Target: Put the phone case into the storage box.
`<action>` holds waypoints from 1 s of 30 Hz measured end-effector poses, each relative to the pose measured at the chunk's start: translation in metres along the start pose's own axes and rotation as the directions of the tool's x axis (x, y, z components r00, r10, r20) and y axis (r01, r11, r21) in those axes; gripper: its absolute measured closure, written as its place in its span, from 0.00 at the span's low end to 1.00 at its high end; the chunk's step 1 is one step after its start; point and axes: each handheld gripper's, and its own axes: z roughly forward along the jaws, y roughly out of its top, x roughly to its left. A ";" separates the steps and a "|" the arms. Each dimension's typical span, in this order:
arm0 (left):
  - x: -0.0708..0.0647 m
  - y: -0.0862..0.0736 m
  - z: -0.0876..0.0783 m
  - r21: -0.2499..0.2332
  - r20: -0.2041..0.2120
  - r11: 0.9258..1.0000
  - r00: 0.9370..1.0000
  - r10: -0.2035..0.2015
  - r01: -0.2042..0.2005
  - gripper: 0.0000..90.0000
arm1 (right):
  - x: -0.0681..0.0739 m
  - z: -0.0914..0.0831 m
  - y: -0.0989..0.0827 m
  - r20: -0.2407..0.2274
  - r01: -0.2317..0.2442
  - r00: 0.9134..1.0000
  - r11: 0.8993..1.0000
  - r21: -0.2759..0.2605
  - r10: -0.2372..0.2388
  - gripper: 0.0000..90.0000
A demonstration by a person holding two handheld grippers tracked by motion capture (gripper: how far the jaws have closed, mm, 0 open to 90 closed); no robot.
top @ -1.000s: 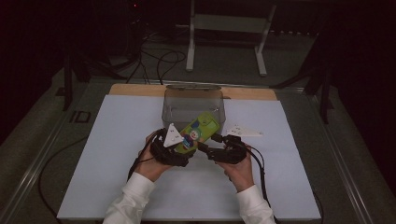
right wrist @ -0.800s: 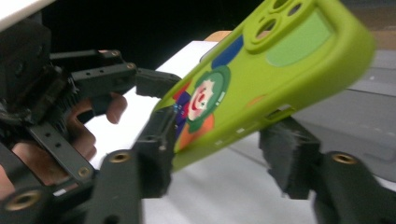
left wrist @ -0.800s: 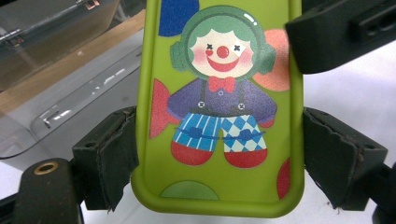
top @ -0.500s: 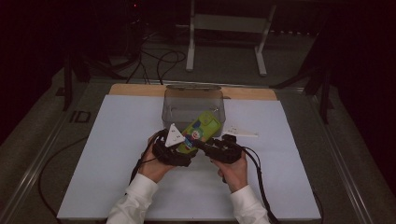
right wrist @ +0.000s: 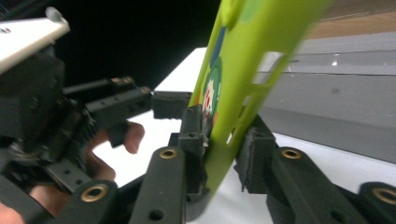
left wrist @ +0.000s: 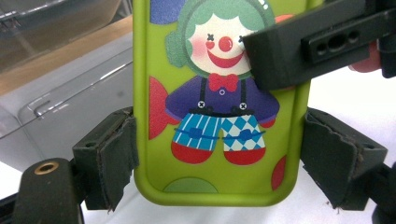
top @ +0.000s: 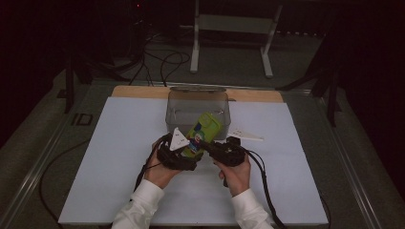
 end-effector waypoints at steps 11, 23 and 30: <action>0.003 -0.002 0.002 -0.005 0.038 1.000 0.999 -0.012 0.012 0.17 | 0.006 0.000 0.001 -0.001 0.011 1.000 1.000 -0.012 -0.011 0.87; 0.004 -0.002 0.000 -0.007 0.062 1.000 0.998 -0.013 0.013 0.17 | 0.008 0.000 0.003 0.002 -0.009 1.000 1.000 -0.024 0.009 0.87; 0.004 -0.004 -0.001 -0.008 0.083 1.000 0.996 -0.019 0.019 0.16 | 0.009 -0.001 0.005 0.005 -0.027 1.000 1.000 -0.015 0.027 0.87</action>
